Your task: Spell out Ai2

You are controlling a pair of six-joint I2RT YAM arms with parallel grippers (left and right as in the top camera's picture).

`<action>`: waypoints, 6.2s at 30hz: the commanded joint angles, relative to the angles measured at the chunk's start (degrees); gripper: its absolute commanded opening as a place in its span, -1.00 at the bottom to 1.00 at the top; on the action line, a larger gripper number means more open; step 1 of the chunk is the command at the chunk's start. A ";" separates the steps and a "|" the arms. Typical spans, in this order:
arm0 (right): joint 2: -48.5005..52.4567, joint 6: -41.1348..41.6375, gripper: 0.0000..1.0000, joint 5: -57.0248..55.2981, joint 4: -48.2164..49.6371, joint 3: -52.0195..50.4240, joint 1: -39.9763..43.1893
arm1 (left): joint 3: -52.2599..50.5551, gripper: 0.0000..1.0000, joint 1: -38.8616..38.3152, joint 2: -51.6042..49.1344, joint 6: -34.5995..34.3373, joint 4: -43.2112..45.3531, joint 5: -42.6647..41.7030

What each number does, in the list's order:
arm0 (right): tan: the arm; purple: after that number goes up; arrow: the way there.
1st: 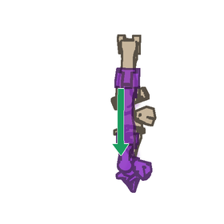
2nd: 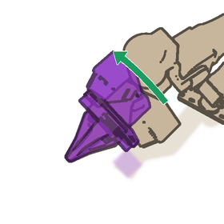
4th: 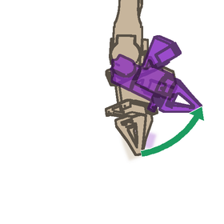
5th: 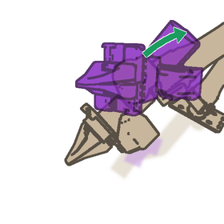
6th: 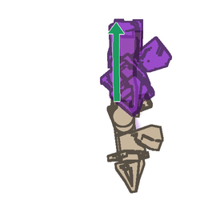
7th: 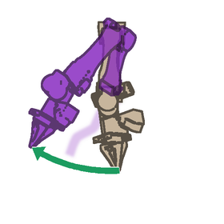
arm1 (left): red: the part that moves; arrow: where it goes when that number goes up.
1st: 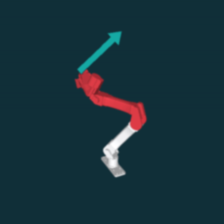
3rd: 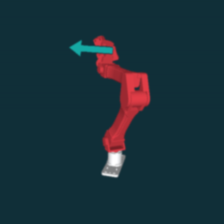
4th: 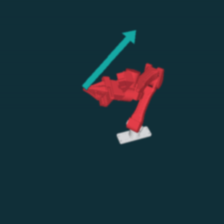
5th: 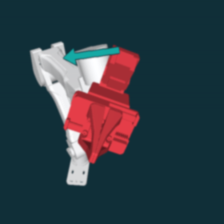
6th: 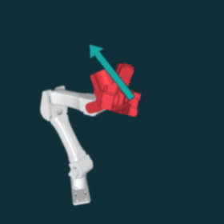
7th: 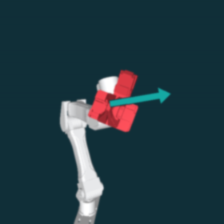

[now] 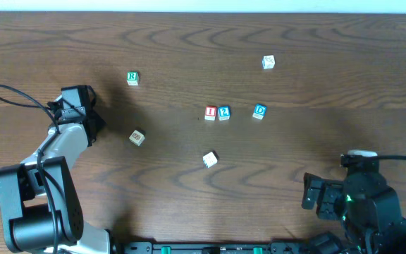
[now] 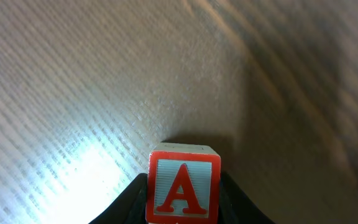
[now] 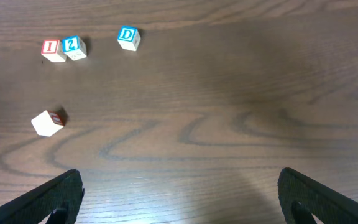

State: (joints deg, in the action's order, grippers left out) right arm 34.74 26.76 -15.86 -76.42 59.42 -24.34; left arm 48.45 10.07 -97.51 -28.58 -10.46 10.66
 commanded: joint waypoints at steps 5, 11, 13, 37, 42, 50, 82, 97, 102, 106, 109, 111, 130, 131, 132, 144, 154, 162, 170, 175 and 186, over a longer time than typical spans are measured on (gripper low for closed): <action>-0.24 0.85 0.98 0.00 0.11 -0.13 1.07 | 9.01 -0.90 -1.70 1.38 1.77 -11.78 0.24; -0.24 0.85 0.99 0.00 0.11 -0.13 1.07 | 16.20 -0.89 -9.99 4.87 4.04 -17.14 0.22; -0.24 0.85 0.98 0.00 0.11 -0.13 1.07 | 16.76 -0.89 -15.37 5.81 5.46 -16.35 0.17; -0.24 0.85 0.98 0.00 0.11 -0.13 1.07 | 16.76 -0.90 -41.59 -8.74 6.73 -6.60 -5.97; -0.24 0.85 0.99 0.00 0.11 -0.13 1.07 | 16.76 -0.89 -41.59 -10.27 6.73 -2.36 -7.98; -0.24 0.85 0.98 0.00 0.11 -0.13 1.07 | 16.76 -0.89 -41.59 -10.95 6.80 -0.83 -7.96; -0.24 0.85 0.98 0.02 0.11 -0.13 1.07 | 16.76 -0.46 -41.59 -12.63 6.73 0.98 -7.96; -0.24 0.85 0.97 0.00 0.11 -0.13 1.07 | 16.76 -0.28 -41.59 -12.63 6.71 1.33 -7.96; -0.24 0.85 0.98 0.00 0.11 -0.13 1.07 | 16.76 -0.27 -41.59 -12.63 6.73 1.70 -7.98; -0.24 0.85 0.99 0.00 0.11 -0.13 1.07 | 17.00 -0.13 -41.59 -12.61 6.73 2.60 -7.96; -0.24 0.85 0.99 0.00 0.11 -0.13 1.07 | 17.88 -0.05 -41.59 -12.50 6.73 2.38 -8.02; -0.24 0.85 0.99 0.00 0.11 -0.13 1.07 | 18.58 -0.04 -41.59 -12.28 6.73 1.81 -8.04; -0.24 0.81 0.99 0.00 0.11 -0.13 1.07 | 24.20 0.01 -41.20 -2.25 9.31 -10.03 4.04; -0.24 -0.31 0.98 -0.66 -0.31 -0.13 1.07 | 24.15 0.00 -40.81 -2.40 9.31 -10.71 4.57; -0.24 -1.42 0.98 -0.68 -0.85 -0.13 1.07 | 24.06 0.01 -40.39 -2.64 9.31 -11.10 4.24; -0.24 -1.75 0.99 -0.61 -1.20 -0.13 1.07 | 24.02 -0.05 -36.33 -8.13 8.87 -12.09 -2.25; -0.24 -0.74 0.99 8.00 6.08 -0.13 1.07 | 24.02 0.06 -34.49 -8.13 7.72 -12.24 -6.19; 7.37 -2.64 0.99 8.41 34.99 -7.10 1.07 | 24.02 -0.14 -34.05 -8.28 7.61 -10.14 -6.58; 33.97 -6.05 0.19 16.70 54.51 -7.98 1.14 | 24.04 -0.53 -33.40 -12.33 6.16 -6.54 -9.31; 49.07 -5.14 -0.98 20.52 63.98 -6.29 2.43 | 24.04 -0.89 -31.89 -15.26 1.88 -5.22 -11.47; 60.41 -6.21 -0.97 29.20 66.64 -5.07 4.55 | 24.04 -0.89 -30.38 -17.29 1.11 -4.48 -19.04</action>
State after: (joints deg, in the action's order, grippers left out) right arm 93.89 21.96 10.37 -10.17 52.82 -20.08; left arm 71.53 -20.16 -114.13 -27.00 -14.94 -6.28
